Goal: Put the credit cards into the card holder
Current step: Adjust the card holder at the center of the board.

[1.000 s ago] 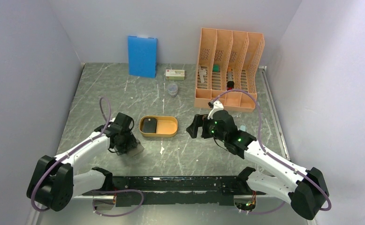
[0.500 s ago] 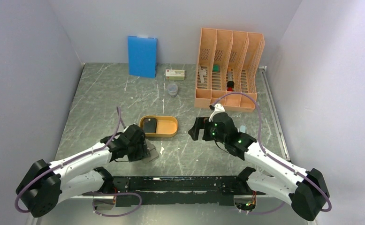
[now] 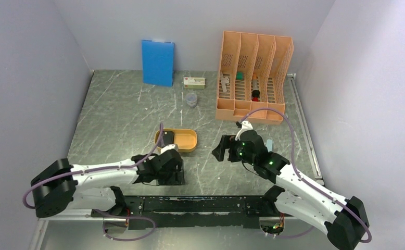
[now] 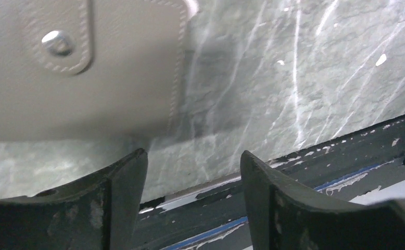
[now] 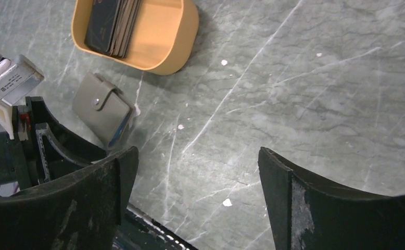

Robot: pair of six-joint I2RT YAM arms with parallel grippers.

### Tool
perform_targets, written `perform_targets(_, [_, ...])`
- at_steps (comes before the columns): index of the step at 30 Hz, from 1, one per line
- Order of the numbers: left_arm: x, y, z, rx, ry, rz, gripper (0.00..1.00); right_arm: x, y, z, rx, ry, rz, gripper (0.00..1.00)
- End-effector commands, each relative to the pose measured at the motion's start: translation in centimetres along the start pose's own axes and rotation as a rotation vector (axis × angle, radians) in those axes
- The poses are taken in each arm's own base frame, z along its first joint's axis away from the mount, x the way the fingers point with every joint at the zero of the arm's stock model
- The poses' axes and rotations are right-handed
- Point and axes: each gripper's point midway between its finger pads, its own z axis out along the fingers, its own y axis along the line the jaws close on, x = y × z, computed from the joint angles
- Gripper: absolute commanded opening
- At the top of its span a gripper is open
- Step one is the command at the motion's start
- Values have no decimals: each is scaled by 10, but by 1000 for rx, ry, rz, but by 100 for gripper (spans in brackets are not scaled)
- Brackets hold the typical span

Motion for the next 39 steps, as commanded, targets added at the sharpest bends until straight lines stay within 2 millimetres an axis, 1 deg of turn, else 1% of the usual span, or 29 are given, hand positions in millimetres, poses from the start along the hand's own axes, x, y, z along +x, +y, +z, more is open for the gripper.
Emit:
perform_targets(1, [9, 48, -13, -148, -49, -64, 74, 13, 21, -1, -106, 41, 1, 86])
perform_targets(3, [2, 54, -24, -135, -112, -132, 78, 21, 35, 4, -140, 63, -15, 82])
perform_targets(4, [1, 60, -26, -148, -133, -147, 80, 25, 41, 7, -146, 73, -25, 80])
perform_targets(6, [-7, 65, -34, -136, -191, -197, 84, 33, 54, 13, -152, 81, -45, 79])
perform_targets(8, [-23, 68, -44, -121, -263, -223, 85, 37, 68, 19, -168, 74, -57, 77])
perform_targets(11, [-50, 89, -58, -195, -351, -270, 84, 41, 94, 24, -220, 54, -70, 75])
perform_targets(13, [-64, 100, -59, -221, -358, -305, 81, 42, 103, 28, -226, 42, -75, 73])
perform_targets(16, [-75, 107, -48, -209, -319, -373, 77, 42, 109, 31, -226, 34, -77, 71])
perform_targets(18, [-82, 110, -41, -201, -298, -392, 75, 42, 109, 31, -224, 32, -75, 71])
perform_targets(19, [-87, 109, -39, -195, -295, -389, 75, 42, 109, 30, -222, 31, -75, 71])
perform_targets(21, [-95, 101, -33, -160, -292, -361, 75, 43, 106, 27, -220, 29, -71, 71])
perform_targets(24, [-102, 86, -24, -95, -268, -311, 70, 44, 99, 19, -213, 27, -61, 71])
perform_targets(27, [-102, 73, -18, -28, -251, -259, 67, 46, 93, 12, -212, 19, -44, 71])
perform_targets(29, [-98, 66, -16, 20, -242, -226, 67, 44, 90, 7, -216, 3, -31, 71])
perform_targets(30, [-95, 61, -16, 49, -235, -211, 66, 47, 85, 5, -204, 11, -33, 71])
perform_targets(34, [-79, 49, -9, 129, -199, -159, 66, 49, 76, 0, -181, 11, -29, 71])
perform_targets(36, [-72, 39, -4, 164, -175, -119, 65, 50, 72, -2, -174, 10, -23, 71])
perform_targets(39, [-65, 17, 3, 203, -146, -35, 64, 52, 68, -4, -165, 13, -14, 71])
